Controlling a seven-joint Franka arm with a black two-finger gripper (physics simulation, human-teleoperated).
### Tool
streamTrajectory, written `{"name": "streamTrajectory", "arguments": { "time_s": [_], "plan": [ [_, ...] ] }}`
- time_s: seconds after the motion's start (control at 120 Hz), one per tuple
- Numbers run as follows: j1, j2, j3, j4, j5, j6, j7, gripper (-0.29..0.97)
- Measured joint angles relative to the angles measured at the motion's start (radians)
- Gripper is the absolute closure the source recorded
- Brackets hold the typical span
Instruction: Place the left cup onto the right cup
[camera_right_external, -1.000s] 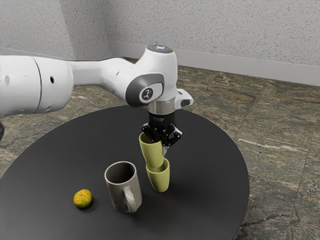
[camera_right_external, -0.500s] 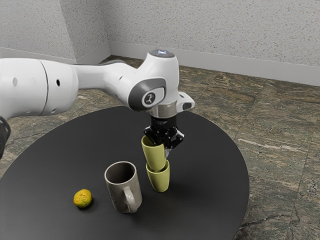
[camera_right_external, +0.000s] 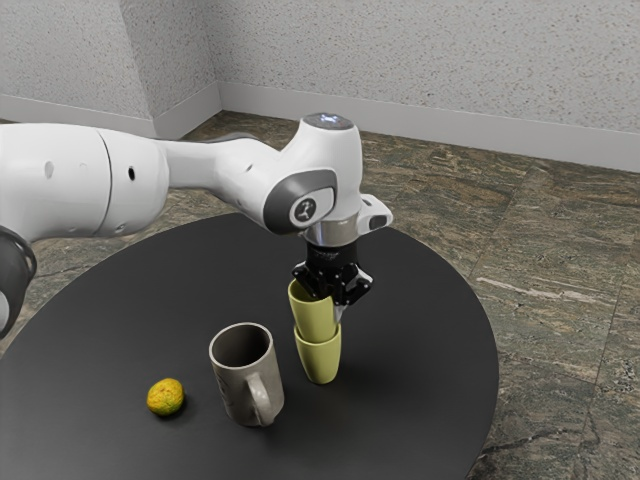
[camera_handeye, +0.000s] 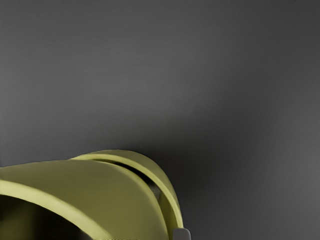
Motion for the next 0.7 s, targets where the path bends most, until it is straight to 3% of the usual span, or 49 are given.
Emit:
{"name": "streamTrajectory", "arguments": {
  "time_s": [0.283, 0.492, 0.7],
  "plan": [
    [0.001, 0.0, 0.002, -0.006, -0.007, 0.005, -0.004, 0.77],
    [0.001, -0.002, 0.005, -0.01, -0.017, 0.007, -0.002, 0.34],
    [0.001, -0.019, 0.009, -0.008, -0.018, 0.005, -0.002, 0.14]
  ]
}}
